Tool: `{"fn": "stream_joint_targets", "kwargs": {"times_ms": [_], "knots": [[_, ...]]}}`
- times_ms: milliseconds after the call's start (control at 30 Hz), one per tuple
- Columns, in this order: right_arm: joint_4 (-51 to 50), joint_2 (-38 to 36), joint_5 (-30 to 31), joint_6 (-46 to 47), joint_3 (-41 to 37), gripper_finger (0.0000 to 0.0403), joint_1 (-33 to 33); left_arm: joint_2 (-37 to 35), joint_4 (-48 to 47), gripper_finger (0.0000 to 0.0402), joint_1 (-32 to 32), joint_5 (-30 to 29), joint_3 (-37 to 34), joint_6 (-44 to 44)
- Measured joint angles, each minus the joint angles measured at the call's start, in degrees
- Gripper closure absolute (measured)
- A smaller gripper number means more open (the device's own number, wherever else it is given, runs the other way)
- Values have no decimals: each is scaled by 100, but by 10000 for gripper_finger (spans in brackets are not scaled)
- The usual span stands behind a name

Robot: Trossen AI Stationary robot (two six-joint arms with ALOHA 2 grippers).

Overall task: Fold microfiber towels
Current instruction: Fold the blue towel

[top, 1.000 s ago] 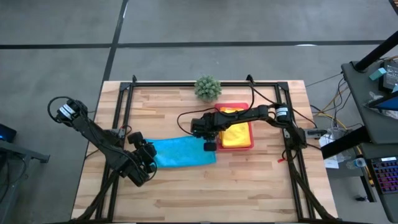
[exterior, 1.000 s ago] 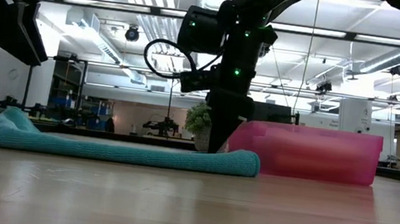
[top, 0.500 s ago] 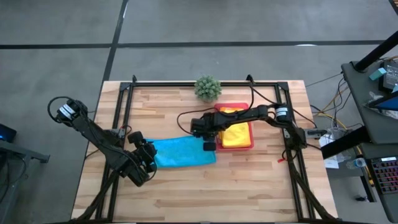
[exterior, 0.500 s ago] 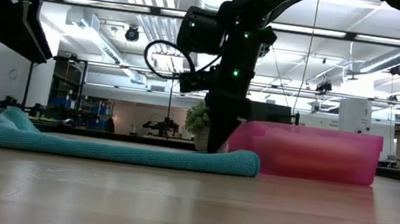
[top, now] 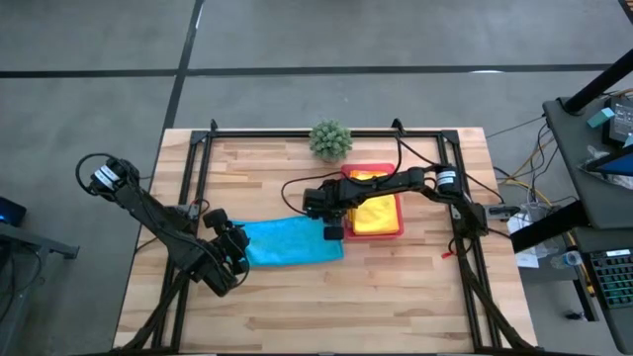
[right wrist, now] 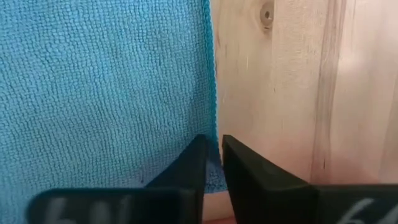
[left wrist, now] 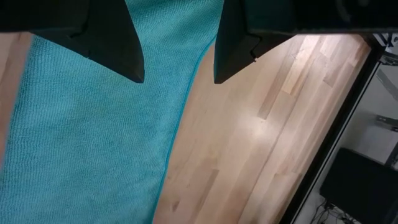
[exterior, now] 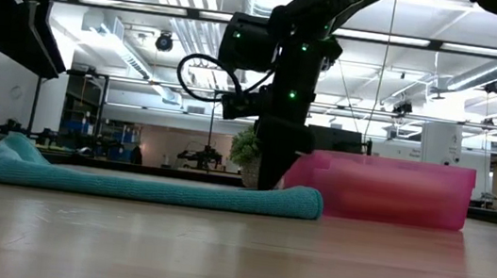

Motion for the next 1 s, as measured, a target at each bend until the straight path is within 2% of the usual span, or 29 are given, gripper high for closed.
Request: {"fn": "stream_joint_targets", "kwargs": {"times_ms": [100, 167, 433, 800, 867, 1000], "knots": [[-27, -15, -1, -10, 1, 385, 3, 0, 0, 224, -2, 0, 0, 0], [-39, -28, 0, -14, 1, 391, 12, 0, 3, 224, -1, 0, 0, 0], [-200, -146, 3, 161, 1, 394, 62, 0, 41, 224, -1, 0, 0, -4], [-997, -372, 206, 726, 305, 394, 265, 0, 39, 224, -1, 26, 0, -58], [-1181, -369, 414, 846, 343, 394, 282, 0, 42, 224, 0, 271, 0, -138], [-1125, -371, 511, 948, 312, 394, 308, 0, 43, 224, 0, 1363, 0, -172]]}}
